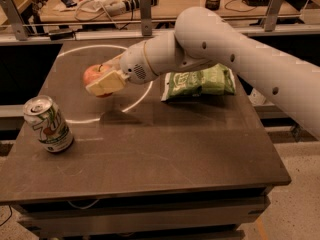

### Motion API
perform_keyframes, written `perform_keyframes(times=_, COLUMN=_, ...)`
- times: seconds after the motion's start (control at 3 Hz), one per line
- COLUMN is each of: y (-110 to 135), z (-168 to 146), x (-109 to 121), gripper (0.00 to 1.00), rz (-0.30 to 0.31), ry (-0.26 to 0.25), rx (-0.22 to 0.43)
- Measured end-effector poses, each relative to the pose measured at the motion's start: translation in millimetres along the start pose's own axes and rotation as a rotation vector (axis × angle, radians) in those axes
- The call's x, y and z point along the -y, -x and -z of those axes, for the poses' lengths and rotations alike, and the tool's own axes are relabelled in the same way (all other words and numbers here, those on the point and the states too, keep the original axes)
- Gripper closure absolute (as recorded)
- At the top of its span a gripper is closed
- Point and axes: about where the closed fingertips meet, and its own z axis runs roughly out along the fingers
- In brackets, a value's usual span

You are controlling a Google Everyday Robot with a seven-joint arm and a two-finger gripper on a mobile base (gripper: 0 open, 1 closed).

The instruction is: Move apple near 7up can

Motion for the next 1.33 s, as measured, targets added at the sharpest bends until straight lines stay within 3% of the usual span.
perform_keyframes(times=0.33, y=0, z=0, x=0, gripper=1.0, rz=0.0, ry=0.0, rx=0.0)
perform_keyframes(times=1.33, y=-13, z=-11, x=-53, gripper=1.0, rz=-0.012, ry=0.03, rx=-0.021)
